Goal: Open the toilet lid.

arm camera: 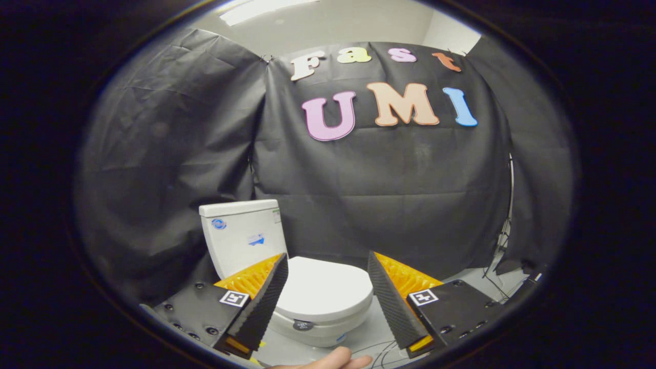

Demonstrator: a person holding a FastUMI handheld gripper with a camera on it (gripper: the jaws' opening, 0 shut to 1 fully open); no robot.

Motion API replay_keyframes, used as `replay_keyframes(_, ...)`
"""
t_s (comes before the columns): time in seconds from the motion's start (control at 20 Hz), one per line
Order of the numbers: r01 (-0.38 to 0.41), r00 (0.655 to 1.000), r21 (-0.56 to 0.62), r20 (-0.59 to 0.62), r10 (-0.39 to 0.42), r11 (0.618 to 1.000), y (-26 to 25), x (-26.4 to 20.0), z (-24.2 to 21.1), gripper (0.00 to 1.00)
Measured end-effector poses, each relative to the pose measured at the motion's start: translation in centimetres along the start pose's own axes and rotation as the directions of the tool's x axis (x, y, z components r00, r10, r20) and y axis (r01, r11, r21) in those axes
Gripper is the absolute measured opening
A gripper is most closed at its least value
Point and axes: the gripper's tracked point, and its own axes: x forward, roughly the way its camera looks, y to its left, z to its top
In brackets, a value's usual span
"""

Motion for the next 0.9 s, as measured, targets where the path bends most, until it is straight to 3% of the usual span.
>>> replay_keyframes(0.5,-0.014,0.999,0.027,-0.051,0.016,1.000,0.8,2.2,-5.2,0.97)
replay_keyframes(0.75,-0.010,0.995,0.138,-0.098,0.024,0.990,1.2,3.7,-10.2,0.98)
replay_keyframes(0.9,-0.007,0.991,0.265,-0.130,0.043,0.964,1.8,4.3,-13.7,0.99)
